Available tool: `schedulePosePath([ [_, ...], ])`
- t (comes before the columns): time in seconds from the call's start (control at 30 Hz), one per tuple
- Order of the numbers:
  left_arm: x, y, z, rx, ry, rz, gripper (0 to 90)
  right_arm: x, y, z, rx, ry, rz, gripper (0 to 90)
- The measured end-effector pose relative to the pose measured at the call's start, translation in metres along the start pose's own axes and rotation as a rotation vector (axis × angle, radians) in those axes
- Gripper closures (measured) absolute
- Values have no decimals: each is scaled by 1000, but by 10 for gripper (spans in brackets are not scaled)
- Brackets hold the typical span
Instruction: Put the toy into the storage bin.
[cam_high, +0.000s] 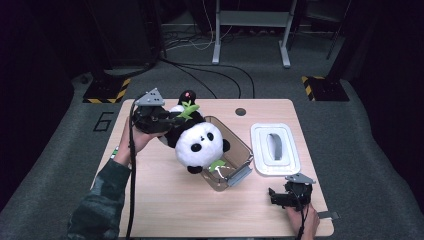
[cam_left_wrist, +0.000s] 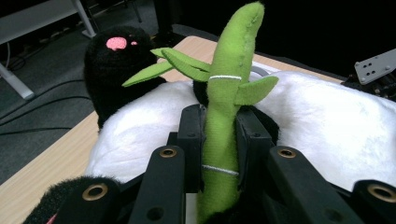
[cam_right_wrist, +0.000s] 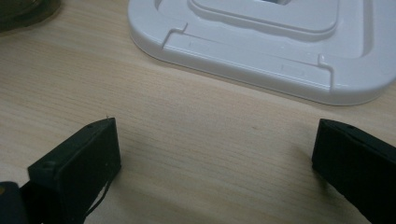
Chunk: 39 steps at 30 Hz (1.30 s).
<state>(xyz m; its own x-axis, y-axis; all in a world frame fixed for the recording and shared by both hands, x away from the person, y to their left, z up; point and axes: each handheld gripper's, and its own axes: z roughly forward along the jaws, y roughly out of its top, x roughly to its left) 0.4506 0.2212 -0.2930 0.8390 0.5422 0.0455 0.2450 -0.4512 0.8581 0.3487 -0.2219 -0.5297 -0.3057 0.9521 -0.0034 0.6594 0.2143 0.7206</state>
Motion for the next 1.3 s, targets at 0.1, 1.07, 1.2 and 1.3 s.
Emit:
schedulePosePath([
  [0.1, 1, 1, 8, -5, -5, -5, 755, 0, 0, 0, 0, 0, 0, 3],
  [1.07, -4, -1, 73, 19, -83, -27, 752, 0, 0, 0, -1, 0, 4, 4],
  [1.2, -7, -2, 81, 30, -94, -35, 752, 0, 0, 0, -1, 0, 5, 4],
  [1.3, -9, -6, 87, 44, -98, -35, 752, 0, 0, 0, -1, -1, 4, 3],
])
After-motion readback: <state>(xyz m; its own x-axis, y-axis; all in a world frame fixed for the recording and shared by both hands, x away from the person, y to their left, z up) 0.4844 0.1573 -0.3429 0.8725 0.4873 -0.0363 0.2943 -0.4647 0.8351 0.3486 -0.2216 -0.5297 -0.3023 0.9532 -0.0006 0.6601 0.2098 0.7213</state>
